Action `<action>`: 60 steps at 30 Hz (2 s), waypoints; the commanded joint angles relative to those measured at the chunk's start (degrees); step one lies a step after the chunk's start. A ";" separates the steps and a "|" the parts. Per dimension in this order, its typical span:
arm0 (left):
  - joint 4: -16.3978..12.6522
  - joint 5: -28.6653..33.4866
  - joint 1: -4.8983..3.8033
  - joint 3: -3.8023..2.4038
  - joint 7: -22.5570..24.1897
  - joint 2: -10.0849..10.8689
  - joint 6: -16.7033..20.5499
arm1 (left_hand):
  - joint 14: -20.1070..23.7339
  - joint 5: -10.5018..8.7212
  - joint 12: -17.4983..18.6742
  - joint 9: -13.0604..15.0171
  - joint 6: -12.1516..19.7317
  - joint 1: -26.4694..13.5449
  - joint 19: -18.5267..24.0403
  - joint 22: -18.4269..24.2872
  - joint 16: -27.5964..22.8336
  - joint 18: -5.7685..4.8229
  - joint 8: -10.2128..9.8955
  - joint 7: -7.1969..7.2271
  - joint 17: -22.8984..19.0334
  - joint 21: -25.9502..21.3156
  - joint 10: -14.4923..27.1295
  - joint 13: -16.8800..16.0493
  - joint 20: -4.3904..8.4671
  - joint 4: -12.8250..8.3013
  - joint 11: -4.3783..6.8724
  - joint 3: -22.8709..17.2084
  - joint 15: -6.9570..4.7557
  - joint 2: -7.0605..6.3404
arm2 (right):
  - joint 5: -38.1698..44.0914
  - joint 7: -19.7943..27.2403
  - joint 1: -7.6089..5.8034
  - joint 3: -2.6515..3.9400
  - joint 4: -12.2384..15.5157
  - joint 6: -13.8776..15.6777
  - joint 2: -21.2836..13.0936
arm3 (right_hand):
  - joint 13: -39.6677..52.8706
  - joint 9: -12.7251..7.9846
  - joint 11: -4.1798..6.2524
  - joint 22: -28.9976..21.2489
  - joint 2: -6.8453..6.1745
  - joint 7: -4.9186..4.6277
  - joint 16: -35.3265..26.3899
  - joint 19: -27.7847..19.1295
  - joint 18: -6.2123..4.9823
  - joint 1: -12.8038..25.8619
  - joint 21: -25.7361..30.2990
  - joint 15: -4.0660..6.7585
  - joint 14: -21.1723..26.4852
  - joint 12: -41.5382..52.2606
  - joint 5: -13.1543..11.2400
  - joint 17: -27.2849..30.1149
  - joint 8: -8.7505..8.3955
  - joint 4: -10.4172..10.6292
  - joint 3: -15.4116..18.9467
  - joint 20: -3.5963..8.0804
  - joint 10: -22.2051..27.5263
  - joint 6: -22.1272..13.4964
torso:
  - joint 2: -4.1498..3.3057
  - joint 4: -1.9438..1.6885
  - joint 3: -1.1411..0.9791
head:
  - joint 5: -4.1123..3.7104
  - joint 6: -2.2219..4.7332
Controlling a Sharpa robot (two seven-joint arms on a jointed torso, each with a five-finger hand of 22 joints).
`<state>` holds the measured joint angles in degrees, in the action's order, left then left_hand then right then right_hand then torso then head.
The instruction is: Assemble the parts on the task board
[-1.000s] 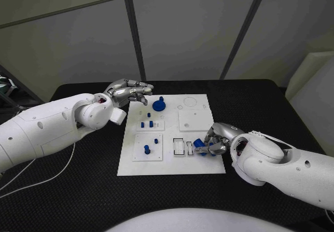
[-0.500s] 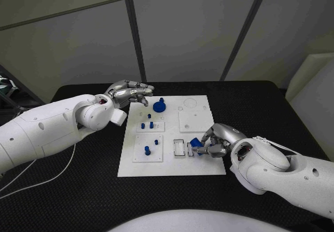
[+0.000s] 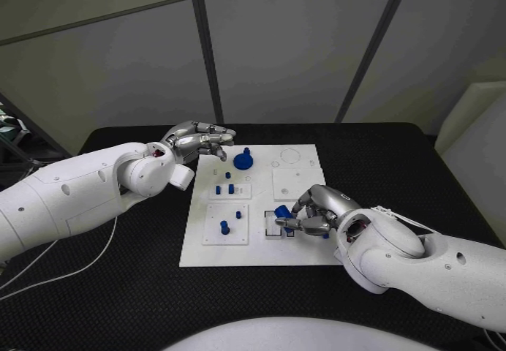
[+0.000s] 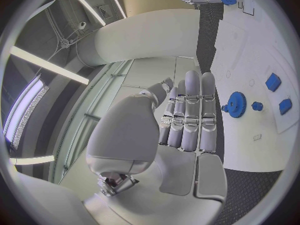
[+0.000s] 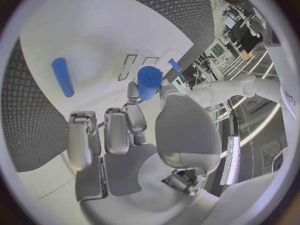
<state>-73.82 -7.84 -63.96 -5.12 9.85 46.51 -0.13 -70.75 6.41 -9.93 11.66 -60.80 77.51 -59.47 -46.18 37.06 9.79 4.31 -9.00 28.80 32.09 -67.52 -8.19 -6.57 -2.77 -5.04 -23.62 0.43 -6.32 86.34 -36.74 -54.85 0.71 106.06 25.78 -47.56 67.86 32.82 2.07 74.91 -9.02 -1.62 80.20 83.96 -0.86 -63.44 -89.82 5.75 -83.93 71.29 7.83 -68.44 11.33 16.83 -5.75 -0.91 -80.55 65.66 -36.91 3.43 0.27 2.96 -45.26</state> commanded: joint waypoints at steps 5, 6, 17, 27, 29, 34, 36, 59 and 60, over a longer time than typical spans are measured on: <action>-0.17 0.28 -0.08 -0.05 0.30 -0.13 -0.57 | -0.09 0.04 0.05 0.07 0.39 -0.07 -0.30 0.05 -0.40 0.57 -0.19 -0.01 -0.07 -0.29 0.46 -0.08 -0.15 -0.28 -0.09 0.20 0.30 0.45 | -1.25 -0.54 -0.13 0.06 -2.15 -4.03 2.56 | -0.13 1.83 0.71 15.09 0.05 0.45 -0.39 6.04 0.86 2.58 -0.18 0.59 -2.15 -0.51 -0.47 0.22 0.50 0.12 -0.43 0.72 -0.09 0.92 | -0.03 0.06 0.00 | 0.24 -0.10; -0.17 0.28 -0.08 -0.05 0.30 -0.13 -0.56 | -0.09 0.04 0.05 0.07 0.39 -0.07 -0.30 0.05 -0.40 0.57 -0.19 -0.01 -0.07 -0.29 0.46 -0.08 -0.15 -0.28 -0.09 0.20 0.30 0.45 | -1.26 -0.63 -0.13 0.06 -2.41 -4.22 2.81 | -0.13 1.85 0.72 15.09 0.05 0.46 -0.38 6.04 0.86 2.60 -0.18 0.59 -2.15 -0.51 -0.47 0.21 0.51 0.12 -0.44 0.72 -0.10 0.93 | -0.06 0.06 -0.02 | 0.31 -0.12; -0.13 0.28 -0.09 -0.05 0.25 -0.18 -0.54 | -0.09 0.04 0.05 0.07 0.39 -0.07 -0.30 0.05 -0.40 0.57 -0.19 -0.01 -0.07 -0.29 0.46 -0.08 -0.15 -0.28 -0.09 0.20 0.30 0.45 | -0.93 -1.89 -0.19 0.07 -4.93 -5.05 5.23 | -0.33 4.15 0.80 15.09 -1.28 0.56 -0.69 6.04 0.86 6.12 -0.18 0.73 -2.06 -1.12 -4.52 0.63 0.28 0.16 0.32 0.89 0.06 0.88 | -0.04 0.14 -0.05 | 0.50 -0.26; -0.07 0.28 -0.09 -0.05 0.23 -0.21 -0.58 | -0.09 0.04 0.05 0.07 0.39 -0.07 -0.30 0.05 -0.40 0.57 -0.19 -0.01 -0.07 -0.29 0.46 -0.08 -0.15 -0.28 -0.09 0.20 0.30 0.45 | 0.41 -2.81 -0.21 0.07 -5.57 -4.10 5.96 | -1.12 6.55 0.89 14.81 -2.96 0.59 -1.34 5.87 0.77 11.65 0.09 0.87 -1.82 -2.38 -5.03 1.48 -0.13 0.30 13.80 1.15 0.58 0.34 | 0.00 0.13 -0.11 | 0.47 -0.17; -0.06 0.28 -0.09 -0.05 0.22 -0.21 -0.58 | -0.09 0.04 0.05 0.07 0.39 -0.07 -0.30 0.05 -0.40 0.57 -0.19 -0.01 -0.07 -0.29 0.46 -0.08 -0.15 -0.28 -0.09 0.20 0.30 0.45 | 0.77 -2.70 -0.21 0.07 -5.26 -3.90 5.89 | -1.07 6.82 0.90 14.88 -3.13 0.60 -1.33 5.91 0.79 11.95 0.03 0.87 -1.84 -2.39 -5.01 1.41 -0.16 0.34 14.93 1.16 0.55 0.33 | -0.01 0.19 -0.13 | 0.52 -0.13; -0.08 0.28 -0.09 -0.05 0.20 -0.20 -0.60 | -0.09 0.04 0.05 0.07 0.39 -0.07 -0.30 0.05 -0.40 0.57 -0.19 -0.01 -0.07 -0.29 0.46 -0.08 -0.15 -0.28 -0.09 0.20 0.30 0.45 | 1.75 -2.54 -0.20 0.07 -4.05 -3.61 5.21 | -0.89 7.10 0.92 15.04 -3.07 0.64 -1.21 6.01 0.84 12.14 -0.13 0.89 -1.90 -2.28 -4.99 1.14 -0.13 0.35 15.41 1.17 0.46 0.44 | 0.01 0.20 -0.14 | 0.52 -0.04; -0.09 0.28 -0.09 -0.05 0.21 -0.17 -0.60 | -0.09 0.04 0.05 0.07 0.39 -0.07 -0.30 0.05 -0.40 0.57 -0.19 -0.01 -0.07 -0.29 0.46 -0.08 -0.15 -0.28 -0.09 0.20 0.30 0.45 | 2.12 -2.53 -0.19 0.07 -3.48 -3.65 4.78 | -0.78 7.26 0.95 15.09 -2.78 0.66 -1.13 6.04 0.86 11.95 -0.18 0.89 -1.94 -2.19 -4.97 0.98 -0.11 0.33 15.26 1.17 0.38 0.53 | 0.02 0.20 -0.15 | 0.49 0.00; -0.10 0.28 -0.07 -0.04 0.15 0.03 -0.62 | -0.09 0.04 0.05 0.07 0.39 -0.07 -0.30 0.05 -0.40 0.57 -0.19 -0.01 -0.07 -0.29 0.46 -0.08 -0.15 -0.28 -0.09 0.20 0.30 0.45 | 4.44 -3.29 -0.19 0.06 -2.39 -5.72 2.75 | 0.43 11.37 1.33 15.09 6.08 1.15 -0.30 6.04 0.86 -9.42 -0.18 1.11 -2.34 -1.94 -1.99 -0.87 -1.26 -7.48 9.86 1.27 -0.31 1.84 | -0.01 0.13 -0.06 | 0.33 -0.15; -0.11 0.28 -0.07 -0.04 0.14 0.05 -0.62 | -0.09 0.04 0.05 0.07 0.39 -0.07 -0.30 0.05 -0.40 0.57 -0.19 -0.01 -0.07 -0.29 0.46 -0.08 -0.15 -0.28 -0.09 0.20 0.30 0.45 | 4.46 -3.24 -0.19 0.06 -2.36 -5.81 2.75 | 0.43 11.43 1.35 15.09 6.15 1.17 -0.29 6.04 0.86 -9.61 -0.18 1.12 -2.34 -1.96 -1.85 -0.90 -1.31 -7.71 9.93 1.28 -0.32 1.88 | -0.02 0.15 -0.05 | 0.29 -0.18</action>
<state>-73.82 -7.84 -63.96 -5.12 9.79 46.52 -0.18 -70.75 6.41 -9.93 11.64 -60.80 77.51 -59.47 -46.20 36.83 9.79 4.31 -9.00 28.80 32.09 -67.52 -8.17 -6.57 -2.77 -5.04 -23.62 0.42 -6.32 89.64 -39.61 -54.98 0.79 103.63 20.85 -44.82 68.35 44.18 3.28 74.91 -2.92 -0.59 79.55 83.96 -0.87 -72.61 -89.82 6.57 -83.94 69.12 5.65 -69.28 10.26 9.52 4.23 -0.08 -80.54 67.09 -36.90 3.59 0.19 3.27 -45.38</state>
